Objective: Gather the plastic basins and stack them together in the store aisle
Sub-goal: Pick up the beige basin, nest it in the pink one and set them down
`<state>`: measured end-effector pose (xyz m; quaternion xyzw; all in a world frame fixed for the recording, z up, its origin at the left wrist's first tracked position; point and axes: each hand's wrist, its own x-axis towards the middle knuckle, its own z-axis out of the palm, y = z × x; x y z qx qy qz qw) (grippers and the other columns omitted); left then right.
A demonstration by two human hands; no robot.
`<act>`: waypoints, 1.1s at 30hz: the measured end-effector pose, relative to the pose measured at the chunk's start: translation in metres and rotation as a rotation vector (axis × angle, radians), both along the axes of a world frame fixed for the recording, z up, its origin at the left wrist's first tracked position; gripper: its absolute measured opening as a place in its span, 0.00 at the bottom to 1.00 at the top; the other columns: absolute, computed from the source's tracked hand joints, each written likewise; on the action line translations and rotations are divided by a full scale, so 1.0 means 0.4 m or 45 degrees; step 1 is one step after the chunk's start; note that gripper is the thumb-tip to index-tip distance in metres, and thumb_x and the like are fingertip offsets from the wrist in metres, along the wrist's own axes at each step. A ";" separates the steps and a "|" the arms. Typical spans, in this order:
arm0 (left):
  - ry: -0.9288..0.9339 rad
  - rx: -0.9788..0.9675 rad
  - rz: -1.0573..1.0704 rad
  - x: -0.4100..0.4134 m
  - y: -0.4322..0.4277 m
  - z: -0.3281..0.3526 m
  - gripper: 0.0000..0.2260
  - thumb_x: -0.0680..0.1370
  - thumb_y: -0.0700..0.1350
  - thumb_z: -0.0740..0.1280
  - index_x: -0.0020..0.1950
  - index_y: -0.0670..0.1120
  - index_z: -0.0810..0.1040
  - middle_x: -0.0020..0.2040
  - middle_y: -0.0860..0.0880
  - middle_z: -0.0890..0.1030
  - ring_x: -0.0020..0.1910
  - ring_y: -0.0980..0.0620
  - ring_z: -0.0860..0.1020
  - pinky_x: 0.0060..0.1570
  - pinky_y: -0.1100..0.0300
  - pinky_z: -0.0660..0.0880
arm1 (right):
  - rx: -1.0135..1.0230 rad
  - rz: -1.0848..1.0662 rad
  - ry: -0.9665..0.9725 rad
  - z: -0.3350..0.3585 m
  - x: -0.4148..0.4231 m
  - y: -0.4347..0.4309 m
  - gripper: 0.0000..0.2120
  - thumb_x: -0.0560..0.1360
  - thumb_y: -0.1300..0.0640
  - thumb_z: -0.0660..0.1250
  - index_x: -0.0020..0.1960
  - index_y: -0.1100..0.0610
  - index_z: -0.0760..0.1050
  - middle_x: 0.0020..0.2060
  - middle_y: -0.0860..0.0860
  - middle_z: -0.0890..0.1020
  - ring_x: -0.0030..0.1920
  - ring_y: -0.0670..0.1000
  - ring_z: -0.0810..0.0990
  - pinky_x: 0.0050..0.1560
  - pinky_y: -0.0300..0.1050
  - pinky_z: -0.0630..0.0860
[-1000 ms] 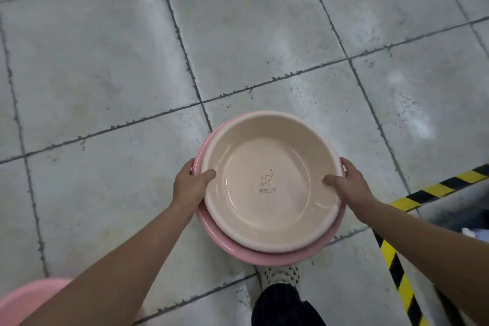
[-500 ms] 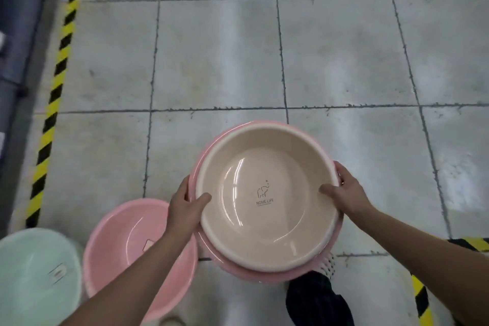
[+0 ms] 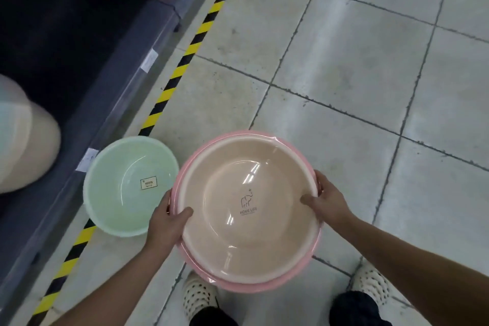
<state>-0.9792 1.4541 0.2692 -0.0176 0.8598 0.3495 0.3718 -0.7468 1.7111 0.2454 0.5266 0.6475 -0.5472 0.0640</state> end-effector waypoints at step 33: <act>-0.173 -0.084 0.294 -0.008 -0.263 -0.504 0.32 0.69 0.41 0.75 0.72 0.53 0.71 0.54 0.57 0.82 0.55 0.50 0.81 0.56 0.57 0.74 | 0.089 0.048 -0.328 -0.439 -0.159 -0.194 0.25 0.68 0.63 0.68 0.62 0.46 0.74 0.46 0.50 0.81 0.48 0.58 0.79 0.48 0.54 0.80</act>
